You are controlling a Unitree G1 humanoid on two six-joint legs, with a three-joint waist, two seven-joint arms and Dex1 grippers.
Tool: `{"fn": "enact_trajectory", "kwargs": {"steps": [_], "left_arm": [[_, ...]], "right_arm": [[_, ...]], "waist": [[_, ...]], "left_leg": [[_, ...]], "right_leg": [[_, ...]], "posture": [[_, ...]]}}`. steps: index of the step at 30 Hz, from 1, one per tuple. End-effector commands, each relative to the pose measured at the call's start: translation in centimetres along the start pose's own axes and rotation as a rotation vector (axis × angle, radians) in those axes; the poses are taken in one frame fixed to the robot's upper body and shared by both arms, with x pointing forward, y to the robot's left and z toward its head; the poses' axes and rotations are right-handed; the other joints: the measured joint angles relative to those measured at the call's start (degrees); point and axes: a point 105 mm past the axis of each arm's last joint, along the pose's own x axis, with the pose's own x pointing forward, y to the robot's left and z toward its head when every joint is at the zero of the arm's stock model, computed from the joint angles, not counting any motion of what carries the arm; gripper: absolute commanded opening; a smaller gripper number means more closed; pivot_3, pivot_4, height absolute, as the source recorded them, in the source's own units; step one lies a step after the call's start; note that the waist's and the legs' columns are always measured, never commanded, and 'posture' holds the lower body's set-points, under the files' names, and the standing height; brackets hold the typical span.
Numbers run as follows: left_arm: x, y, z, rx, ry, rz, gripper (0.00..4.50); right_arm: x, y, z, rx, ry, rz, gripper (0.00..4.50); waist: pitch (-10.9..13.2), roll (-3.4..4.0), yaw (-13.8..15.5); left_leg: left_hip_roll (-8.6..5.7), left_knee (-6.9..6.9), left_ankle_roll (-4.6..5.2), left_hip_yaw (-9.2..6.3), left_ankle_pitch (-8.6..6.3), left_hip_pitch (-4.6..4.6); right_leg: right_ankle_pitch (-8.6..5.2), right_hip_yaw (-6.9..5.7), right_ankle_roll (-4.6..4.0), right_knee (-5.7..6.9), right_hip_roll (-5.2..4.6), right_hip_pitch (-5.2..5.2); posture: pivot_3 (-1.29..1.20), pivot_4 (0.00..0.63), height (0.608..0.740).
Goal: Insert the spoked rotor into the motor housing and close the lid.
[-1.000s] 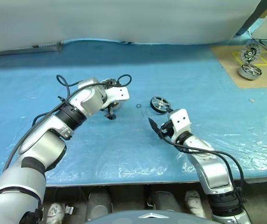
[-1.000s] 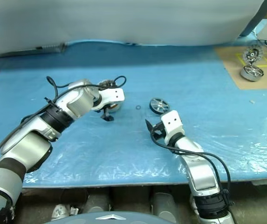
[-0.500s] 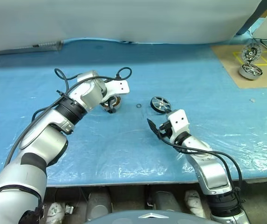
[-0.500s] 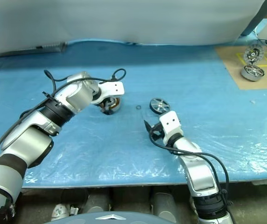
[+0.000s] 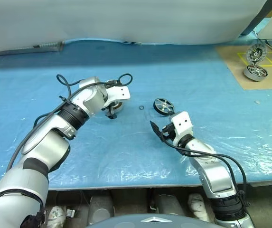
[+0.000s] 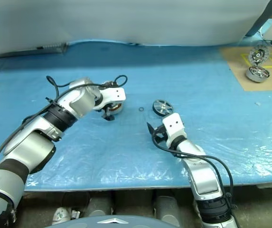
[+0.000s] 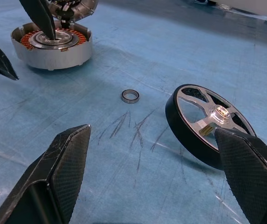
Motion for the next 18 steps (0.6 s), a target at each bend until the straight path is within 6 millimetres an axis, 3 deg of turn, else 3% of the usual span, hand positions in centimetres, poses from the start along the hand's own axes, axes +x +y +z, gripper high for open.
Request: {"fn": "enact_trajectory", "kwargs": {"steps": [1, 4, 9, 18], "left_arm": [[0.3, -0.3, 0.1, 0.008, -0.007, -0.001, 4.32], [0.5, -0.7, 0.2, 0.001, -0.012, -0.005, 3.61], [0.8, -1.6, 0.0, -0.011, -0.02, -0.015, 2.03], [0.3, -4.0, 0.0, -0.03, -0.039, -0.036, 1.97]], "right_arm": [[-0.1, 0.0, 0.9, -0.007, -0.036, -0.006, 4.5], [-0.1, 0.0, 0.9, -0.006, -0.038, -0.008, 4.5], [-0.1, -0.1, 0.8, -0.005, -0.036, -0.013, 4.5], [-0.2, -0.1, 0.5, 0.002, -0.037, -0.034, 4.5]], "waist": [[0.0, 0.0, -0.01], [0.0, 0.0, -0.14], [-0.02, 0.05, -0.09], [-0.02, 0.07, -0.26]], "left_leg": [[0.0, 0.0, 0.0, 0.0, 0.0, 0.0], [0.0, 0.0, 0.0, 0.0, 0.0, 0.01], [-0.01, -0.02, 0.0, 0.0, 0.0, 0.07], [0.01, -0.08, 0.0, 0.0, 0.0, 0.21]], "right_leg": [[0.0, 0.0, 0.0, 0.0, 0.0, 0.0], [0.0, 0.0, 0.0, 0.0, 0.0, 0.0], [0.0, 0.0, 0.0, -0.01, -0.02, 0.06], [-0.02, -0.01, -0.02, -0.09, -0.04, 0.22]], "posture": [[0.0, 0.15, 0.74], [0.0, 0.15, 0.74], [0.0, 0.15, 0.74], [0.0, 0.15, 0.74]]}}
